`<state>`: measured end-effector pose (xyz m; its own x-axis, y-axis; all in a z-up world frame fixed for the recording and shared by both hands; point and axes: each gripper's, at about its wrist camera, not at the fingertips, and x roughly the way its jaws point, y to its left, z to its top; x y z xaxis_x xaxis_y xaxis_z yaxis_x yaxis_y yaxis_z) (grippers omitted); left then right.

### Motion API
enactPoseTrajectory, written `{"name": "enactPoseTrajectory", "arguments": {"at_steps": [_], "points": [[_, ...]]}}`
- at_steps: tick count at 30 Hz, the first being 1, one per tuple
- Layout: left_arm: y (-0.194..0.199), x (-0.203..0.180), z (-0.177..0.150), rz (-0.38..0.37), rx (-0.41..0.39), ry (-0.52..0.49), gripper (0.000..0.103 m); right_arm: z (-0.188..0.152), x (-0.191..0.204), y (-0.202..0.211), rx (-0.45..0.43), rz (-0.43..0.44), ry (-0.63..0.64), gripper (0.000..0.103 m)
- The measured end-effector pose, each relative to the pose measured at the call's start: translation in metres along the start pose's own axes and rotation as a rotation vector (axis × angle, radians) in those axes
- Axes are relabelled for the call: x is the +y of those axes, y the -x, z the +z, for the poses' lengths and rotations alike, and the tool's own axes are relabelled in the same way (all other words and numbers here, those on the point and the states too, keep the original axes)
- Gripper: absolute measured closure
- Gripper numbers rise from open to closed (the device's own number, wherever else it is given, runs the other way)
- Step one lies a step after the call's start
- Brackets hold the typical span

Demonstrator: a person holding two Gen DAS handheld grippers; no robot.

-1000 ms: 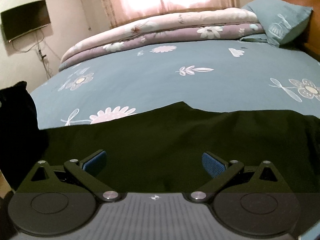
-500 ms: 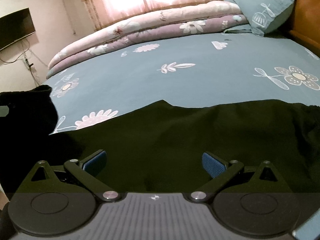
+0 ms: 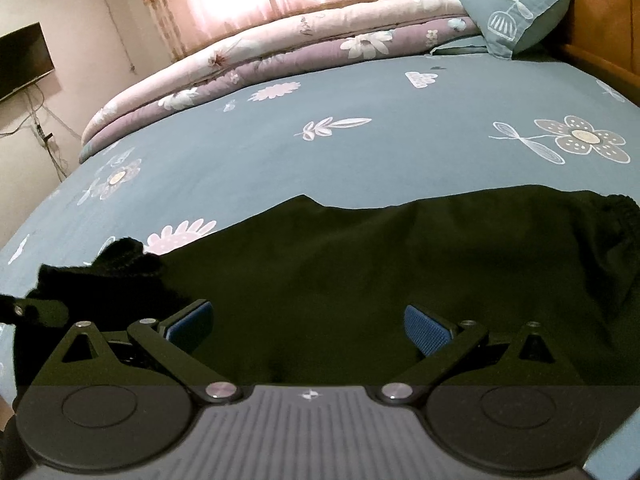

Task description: Fold clothes

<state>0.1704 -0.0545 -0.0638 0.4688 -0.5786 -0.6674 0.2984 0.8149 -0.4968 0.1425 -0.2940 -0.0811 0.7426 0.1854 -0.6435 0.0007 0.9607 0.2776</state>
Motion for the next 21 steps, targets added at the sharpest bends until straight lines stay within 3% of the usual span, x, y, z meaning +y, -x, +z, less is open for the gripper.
{"name": "enactPoseTrajectory", "arguments": {"at_steps": [6,9,11,15,16,17,21], "points": [[-0.012,-0.007,-0.007,0.038,0.013,-0.043,0.087,0.000,0.003,-0.002,0.008,0.003,0.008,0.000],[-0.018,-0.007,-0.011,0.048,0.023,-0.048,0.087,0.000,0.001,-0.001,0.020,0.046,-0.023,0.000],[-0.019,-0.006,-0.013,0.049,0.019,-0.047,0.087,0.001,-0.006,-0.001,0.046,0.153,-0.118,0.000],[-0.015,-0.003,-0.016,0.023,0.002,-0.040,0.087,-0.002,-0.028,-0.025,0.186,0.550,-0.491,0.000],[-0.012,-0.003,-0.017,0.008,0.000,-0.045,0.087,-0.002,-0.028,-0.034,0.225,0.600,-0.565,0.000],[-0.009,-0.002,-0.018,-0.007,-0.001,-0.049,0.087,-0.001,-0.027,-0.041,0.254,0.626,-0.607,0.000],[0.002,0.000,-0.022,-0.065,-0.007,-0.067,0.081,0.013,-0.001,-0.055,0.303,0.578,-0.546,0.000]]}}
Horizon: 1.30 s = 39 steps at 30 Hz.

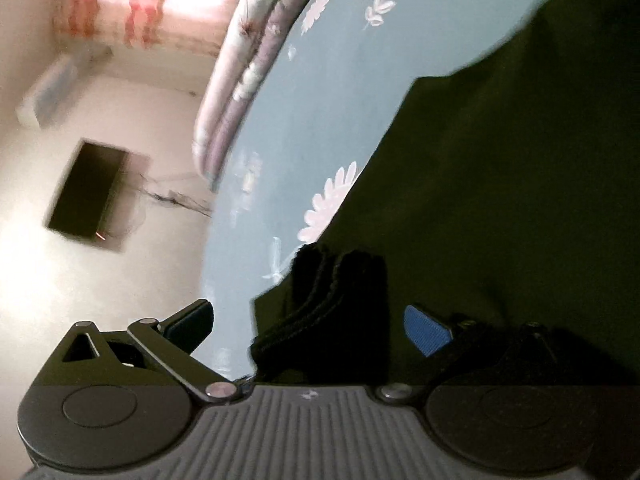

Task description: Fold clothes

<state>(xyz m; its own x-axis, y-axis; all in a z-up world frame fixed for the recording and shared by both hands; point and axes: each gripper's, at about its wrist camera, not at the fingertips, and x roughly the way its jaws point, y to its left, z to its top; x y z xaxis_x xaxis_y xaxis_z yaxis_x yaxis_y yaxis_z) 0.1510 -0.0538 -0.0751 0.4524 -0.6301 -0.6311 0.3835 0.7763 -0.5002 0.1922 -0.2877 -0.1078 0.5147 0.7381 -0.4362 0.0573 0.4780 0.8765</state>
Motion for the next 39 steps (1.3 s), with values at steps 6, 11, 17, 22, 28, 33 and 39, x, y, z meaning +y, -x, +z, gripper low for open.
{"name": "enactPoseTrajectory", "arguments": {"at_steps": [6,11,17,22,28,33,39], "points": [[0.017,0.002,-0.006,-0.087,-0.011,-0.027,0.065,-0.005,0.020,-0.041,0.098,-0.086,0.034,0.000],[0.049,0.019,-0.013,-0.055,-0.069,-0.058,0.056,-0.015,0.028,-0.056,0.113,-0.157,0.075,0.000],[0.084,0.061,-0.021,0.313,-0.121,-0.026,0.052,-0.032,0.051,-0.071,0.120,-0.298,0.248,0.006],[0.104,0.084,-0.036,0.324,-0.141,0.078,0.050,-0.042,0.063,-0.068,0.114,-0.439,0.384,0.015],[0.105,0.073,-0.044,0.369,-0.166,0.108,0.027,-0.080,0.076,-0.021,-0.110,-0.511,0.476,0.025],[0.086,0.074,-0.033,0.342,-0.069,0.134,0.025,-0.119,0.090,-0.017,-0.150,-0.453,0.669,0.038],[0.077,0.068,0.000,0.307,0.019,0.144,0.017,-0.140,0.115,-0.048,-0.147,-0.542,0.944,0.038]]}}
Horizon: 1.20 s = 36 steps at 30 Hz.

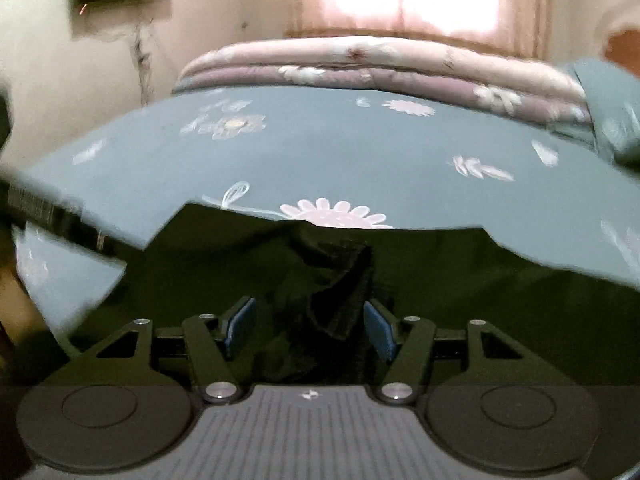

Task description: Fold clothes

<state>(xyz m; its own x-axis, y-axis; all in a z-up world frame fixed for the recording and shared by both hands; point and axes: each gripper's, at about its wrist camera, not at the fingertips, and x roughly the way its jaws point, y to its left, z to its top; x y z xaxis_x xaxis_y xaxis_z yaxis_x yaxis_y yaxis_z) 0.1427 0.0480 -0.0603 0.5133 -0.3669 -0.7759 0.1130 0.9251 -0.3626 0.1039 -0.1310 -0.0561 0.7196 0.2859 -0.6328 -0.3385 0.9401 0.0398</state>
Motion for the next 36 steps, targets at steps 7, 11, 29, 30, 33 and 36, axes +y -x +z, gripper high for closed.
{"name": "enactPoseTrajectory", "arguments": {"at_steps": [7,11,29,30,33,36], "points": [[-0.004,-0.008,-0.005,0.040,0.052,-0.091,0.009,-0.002,-0.011,-0.006,0.107,0.029,-0.021,0.096],[-0.009,0.011,-0.021,0.066,0.094,-0.045,0.009,-0.006,-0.029,0.000,0.117,0.063,-0.077,0.096],[0.022,0.079,-0.046,0.226,0.086,0.043,0.009,-0.022,0.124,-0.024,0.080,0.278,0.934,0.072],[0.023,0.082,-0.047,0.228,0.083,0.044,0.009,-0.023,0.127,-0.027,0.089,0.286,0.954,0.072],[0.022,0.084,-0.048,0.217,0.083,0.048,0.009,-0.025,0.130,-0.034,0.086,0.259,1.004,0.073],[0.021,0.086,-0.049,0.203,0.084,0.052,0.009,-0.024,0.134,-0.037,0.088,0.250,1.030,0.073]]}}
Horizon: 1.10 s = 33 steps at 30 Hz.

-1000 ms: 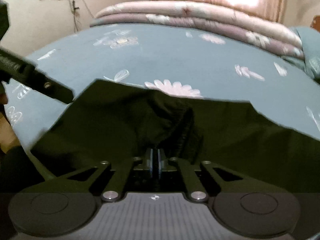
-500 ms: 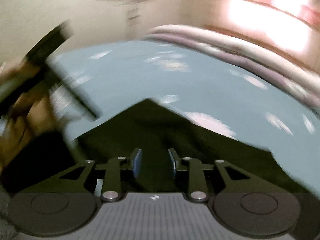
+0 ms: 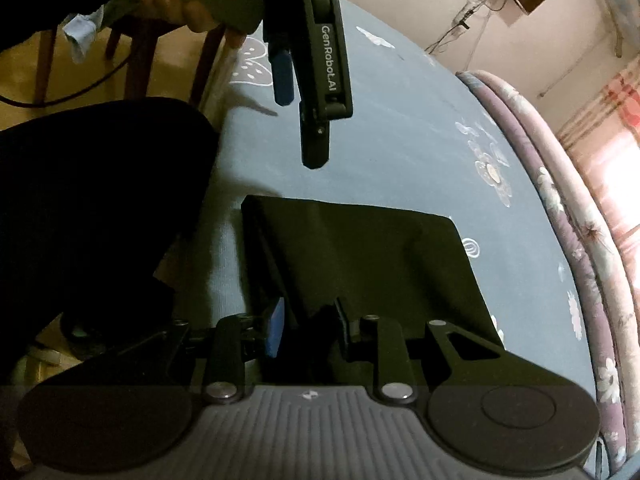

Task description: Fold clothes

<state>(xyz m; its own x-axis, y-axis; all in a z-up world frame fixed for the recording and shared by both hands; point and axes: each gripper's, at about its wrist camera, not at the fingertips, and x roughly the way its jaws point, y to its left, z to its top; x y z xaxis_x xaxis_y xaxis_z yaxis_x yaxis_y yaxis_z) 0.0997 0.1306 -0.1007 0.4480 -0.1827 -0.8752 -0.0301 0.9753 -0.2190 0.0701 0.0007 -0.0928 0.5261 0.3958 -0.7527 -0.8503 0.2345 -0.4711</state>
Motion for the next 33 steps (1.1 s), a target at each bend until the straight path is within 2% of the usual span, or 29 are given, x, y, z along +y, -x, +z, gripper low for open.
{"name": "enactPoseTrajectory", "arguments": {"at_steps": [3,9,12,14,15,16,20,24,26,29,33], "points": [[-0.002,0.000,-0.001,-0.014,0.003,-0.002,0.009,0.004,0.003,0.001,0.000,0.013,0.019,0.080],[-0.002,-0.008,-0.003,-0.042,0.004,-0.025,0.009,0.009,0.005,0.015,-0.019,0.036,0.040,0.080],[-0.001,-0.012,-0.001,-0.060,0.008,-0.027,0.009,0.008,0.007,0.009,0.006,0.009,0.072,0.080],[-0.002,-0.015,0.001,-0.085,0.018,-0.027,0.009,0.006,0.009,0.004,0.019,0.007,0.082,0.087],[-0.002,-0.018,0.001,-0.095,0.020,-0.030,0.009,0.005,0.010,0.002,0.024,0.010,0.083,0.098],[-0.002,-0.021,0.002,-0.104,0.020,-0.036,0.009,0.005,0.011,0.002,0.023,0.017,0.080,0.099],[-0.002,-0.035,0.004,-0.145,0.015,-0.055,0.009,0.004,0.008,0.010,0.004,0.102,0.032,0.099],[-0.006,-0.055,0.008,-0.201,0.018,-0.087,0.009,-0.001,0.004,0.005,0.036,0.188,-0.028,0.098],[-0.009,-0.064,0.009,-0.220,0.024,-0.111,0.009,-0.003,-0.005,0.011,0.023,0.225,-0.074,0.097],[-0.014,-0.077,0.010,-0.246,0.029,-0.144,0.009,-0.008,-0.029,0.031,-0.026,0.221,-0.172,0.091],[-0.022,-0.087,0.010,-0.332,0.006,-0.191,0.009,-0.023,-0.062,0.046,-0.033,0.115,-0.307,0.084]]}}
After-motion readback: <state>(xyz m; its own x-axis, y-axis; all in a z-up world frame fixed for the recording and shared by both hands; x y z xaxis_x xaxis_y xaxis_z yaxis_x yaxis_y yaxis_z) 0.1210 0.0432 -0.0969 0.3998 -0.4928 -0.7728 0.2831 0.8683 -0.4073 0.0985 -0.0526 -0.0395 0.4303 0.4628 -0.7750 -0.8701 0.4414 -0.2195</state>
